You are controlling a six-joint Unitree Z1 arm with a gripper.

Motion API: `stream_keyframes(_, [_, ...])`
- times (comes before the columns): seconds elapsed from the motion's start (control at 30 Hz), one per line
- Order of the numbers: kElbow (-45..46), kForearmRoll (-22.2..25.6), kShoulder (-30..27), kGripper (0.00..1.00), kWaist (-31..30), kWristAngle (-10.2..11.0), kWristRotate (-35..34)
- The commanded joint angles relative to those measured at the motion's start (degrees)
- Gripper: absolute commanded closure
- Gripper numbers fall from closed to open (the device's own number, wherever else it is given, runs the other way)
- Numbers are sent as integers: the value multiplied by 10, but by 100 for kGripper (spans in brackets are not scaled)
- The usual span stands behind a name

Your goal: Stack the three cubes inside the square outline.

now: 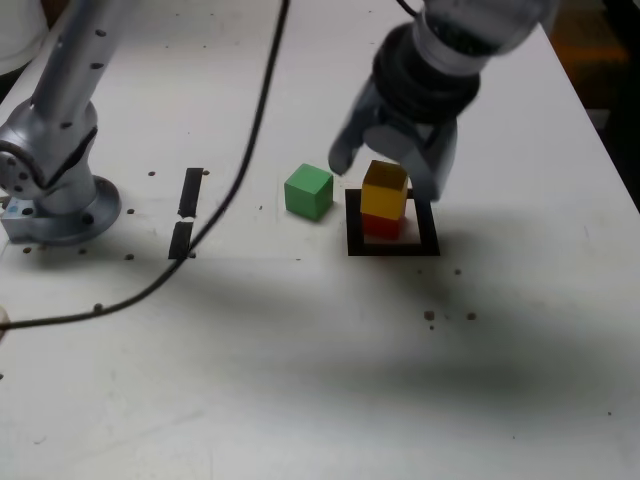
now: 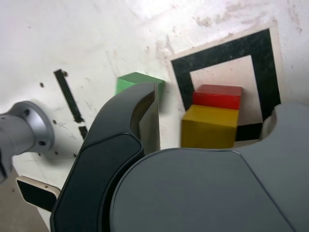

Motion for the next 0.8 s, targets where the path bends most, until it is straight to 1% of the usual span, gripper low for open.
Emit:
stream_keyframes(0.0, [9, 11, -34, 0, 1, 8, 1])
stream_keyframes(0.1, [39, 19, -95, 0, -1, 26, 16])
stream_keyframes(0.23, [106, 18, -195, 1, -1, 52, 55])
stream_keyframes(0.33, [167, 13, -263, 1, 7, 59, 83])
stream_keyframes(0.43, [232, -7, -311, 0, 20, 52, 102])
stream_keyframes(0.53, [297, -54, -334, 0, 35, 35, 115])
stream_keyframes(0.63, [341, -102, -327, 0, 41, 16, 125])
stream_keyframes(0.77, [372, -147, -288, 0, 43, -7, 154])
